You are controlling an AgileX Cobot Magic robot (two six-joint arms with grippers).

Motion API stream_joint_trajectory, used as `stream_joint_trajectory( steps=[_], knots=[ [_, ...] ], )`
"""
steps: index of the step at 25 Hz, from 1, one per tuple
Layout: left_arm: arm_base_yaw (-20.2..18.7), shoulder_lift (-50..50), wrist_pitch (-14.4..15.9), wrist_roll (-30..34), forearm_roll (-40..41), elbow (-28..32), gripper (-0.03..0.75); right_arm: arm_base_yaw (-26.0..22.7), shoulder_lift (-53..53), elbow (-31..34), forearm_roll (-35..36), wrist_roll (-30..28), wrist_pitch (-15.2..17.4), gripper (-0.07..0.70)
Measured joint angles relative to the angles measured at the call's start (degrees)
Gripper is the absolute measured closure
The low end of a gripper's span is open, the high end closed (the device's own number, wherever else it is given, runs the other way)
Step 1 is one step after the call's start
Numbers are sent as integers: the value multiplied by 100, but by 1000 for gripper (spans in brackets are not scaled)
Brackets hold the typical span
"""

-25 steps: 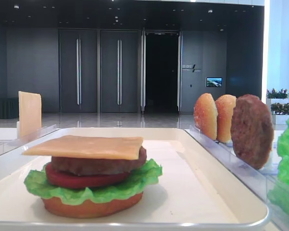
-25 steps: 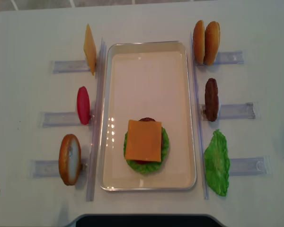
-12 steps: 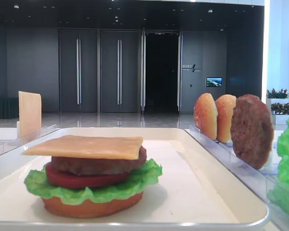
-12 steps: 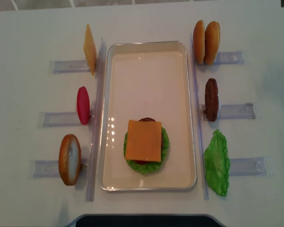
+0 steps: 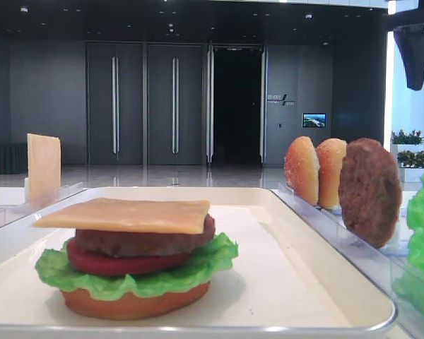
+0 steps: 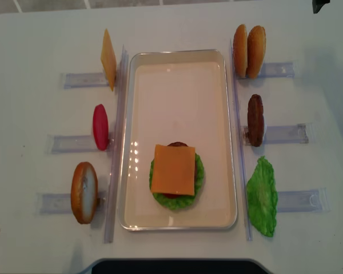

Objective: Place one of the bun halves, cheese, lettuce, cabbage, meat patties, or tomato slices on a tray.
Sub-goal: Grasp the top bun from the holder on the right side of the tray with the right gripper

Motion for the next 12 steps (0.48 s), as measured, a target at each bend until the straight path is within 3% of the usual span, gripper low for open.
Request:
stream_joint_trajectory(
  steps=[12],
  knots=[
    [0,0,0,0,0,0,722,255,290,-82,23,54,103,76]
  ],
)
